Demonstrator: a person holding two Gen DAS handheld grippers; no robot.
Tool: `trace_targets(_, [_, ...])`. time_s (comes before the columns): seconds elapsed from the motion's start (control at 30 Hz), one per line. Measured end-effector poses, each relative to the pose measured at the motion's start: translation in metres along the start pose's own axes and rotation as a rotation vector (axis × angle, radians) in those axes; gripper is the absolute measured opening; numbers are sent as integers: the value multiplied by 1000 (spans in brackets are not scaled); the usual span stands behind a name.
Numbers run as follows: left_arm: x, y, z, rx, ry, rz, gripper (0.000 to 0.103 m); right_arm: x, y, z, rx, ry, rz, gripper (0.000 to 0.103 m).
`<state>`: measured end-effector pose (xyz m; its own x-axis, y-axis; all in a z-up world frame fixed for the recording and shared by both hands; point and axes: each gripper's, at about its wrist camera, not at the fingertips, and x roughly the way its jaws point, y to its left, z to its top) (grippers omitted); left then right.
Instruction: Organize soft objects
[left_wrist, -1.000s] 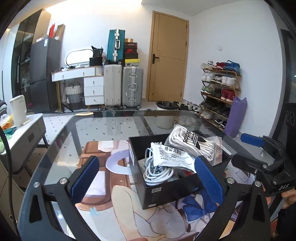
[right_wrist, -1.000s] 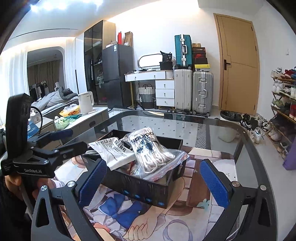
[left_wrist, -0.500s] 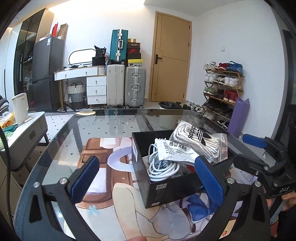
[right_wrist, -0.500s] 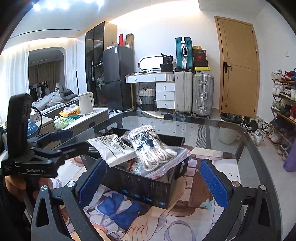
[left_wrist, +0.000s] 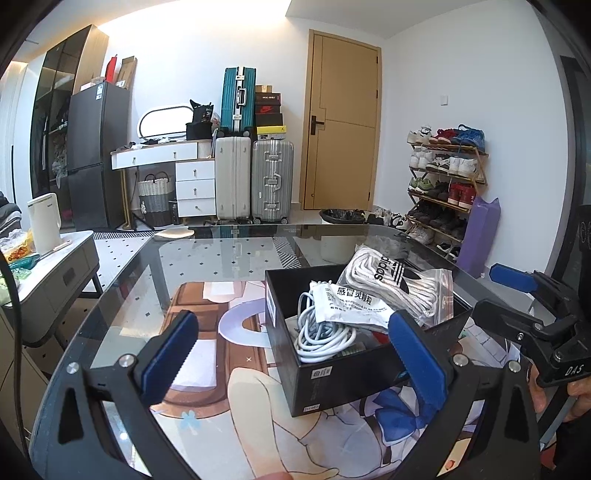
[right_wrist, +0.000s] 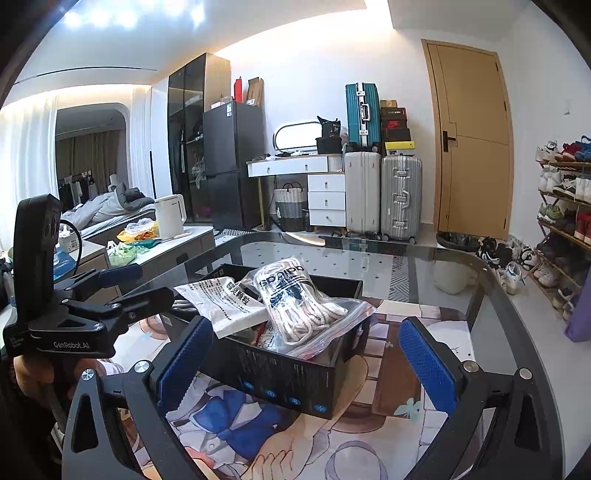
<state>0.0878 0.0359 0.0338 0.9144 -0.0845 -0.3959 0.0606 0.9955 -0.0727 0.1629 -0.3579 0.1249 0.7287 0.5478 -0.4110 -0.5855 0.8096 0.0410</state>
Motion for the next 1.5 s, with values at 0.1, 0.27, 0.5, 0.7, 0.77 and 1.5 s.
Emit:
trace_targets(0.1, [0,0,0,0,2,0,103,0,0,0,0,-2,1,102])
trace_targets(0.27, [-1,1,0,-7,3,6,103,0,0,0,1,-1,0,102])
trace_targets(0.5, [-1,-3,1,4,2,3,103,-1,-1,-1,3,-3,1,102])
trace_targets(0.7, [-1,-3,1,1,5,3,103,-1,-1,-1,1,-3,1,102])
trace_targets(0.77, [-1,-3,1,0,5,3,103,-1,-1,-1,3,-3,0,102])
trace_targets(1.5, [-1,-2,0,1,5,4,103,-3,-2,-2,8,-6,-1,102])
